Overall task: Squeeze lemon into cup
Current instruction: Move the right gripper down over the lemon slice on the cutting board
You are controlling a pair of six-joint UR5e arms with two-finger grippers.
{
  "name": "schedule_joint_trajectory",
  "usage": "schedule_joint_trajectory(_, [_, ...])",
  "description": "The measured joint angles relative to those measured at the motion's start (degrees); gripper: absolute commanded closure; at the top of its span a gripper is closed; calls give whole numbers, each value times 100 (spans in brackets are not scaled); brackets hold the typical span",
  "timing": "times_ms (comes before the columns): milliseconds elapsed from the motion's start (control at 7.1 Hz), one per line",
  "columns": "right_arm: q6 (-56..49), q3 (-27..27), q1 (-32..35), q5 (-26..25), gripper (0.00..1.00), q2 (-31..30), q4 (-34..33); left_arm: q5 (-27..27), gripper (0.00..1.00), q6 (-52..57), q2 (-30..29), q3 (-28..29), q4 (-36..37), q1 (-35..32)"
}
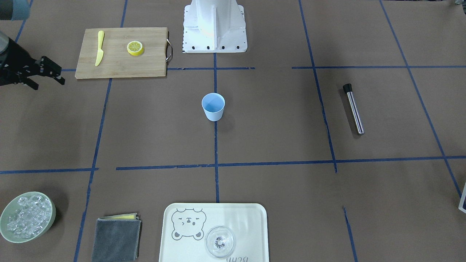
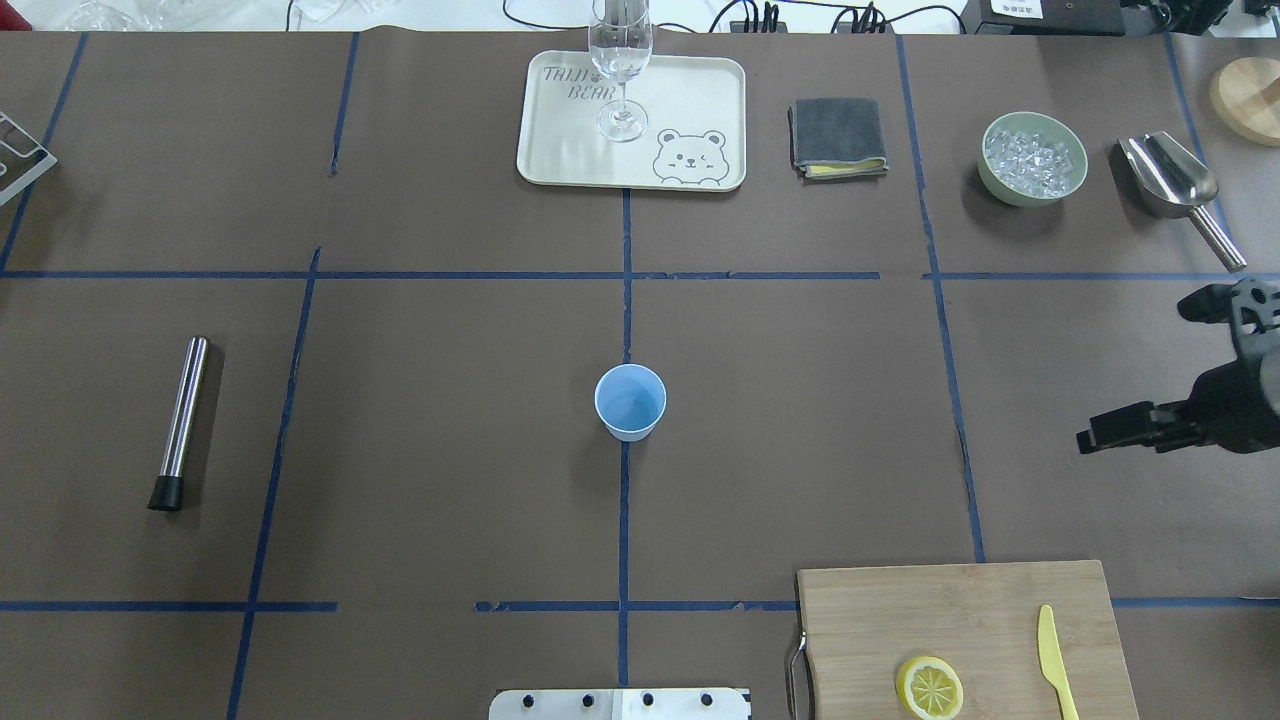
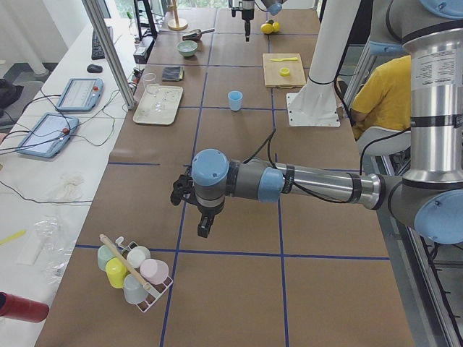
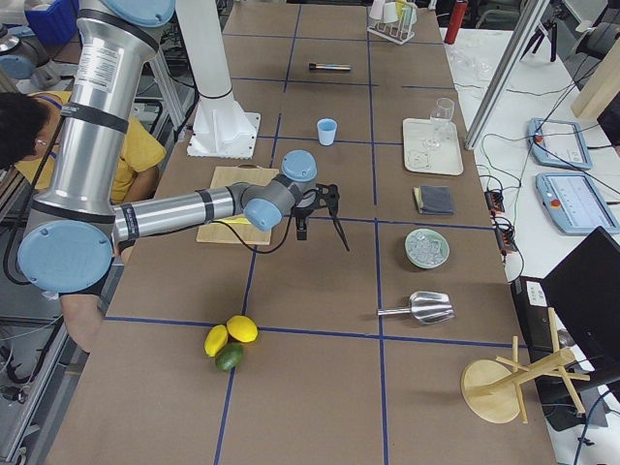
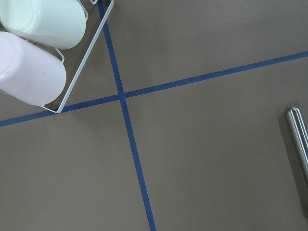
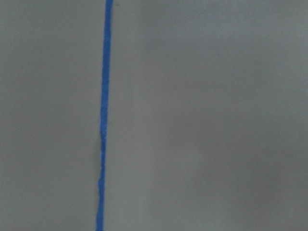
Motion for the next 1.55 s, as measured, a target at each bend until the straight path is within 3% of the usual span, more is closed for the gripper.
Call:
schedule_joint_trajectory(423, [2427, 965, -2710, -2190, 0, -47, -64, 1, 0, 0, 0, 16, 0, -1])
schedule_joint_trajectory(704, [3125, 1492, -3808, -3022, 0, -50, -784, 1, 0, 2, 0, 9, -3, 4])
schedule_joint_trajectory(986, [3618, 1638, -4465, -3554, 0, -50, -1115, 3, 0, 6, 0, 22, -6, 5])
schedule_joint_trajectory(1549, [3781, 1488, -4787, -3826, 0, 138, -1522, -3, 0, 9, 62, 28, -8, 4])
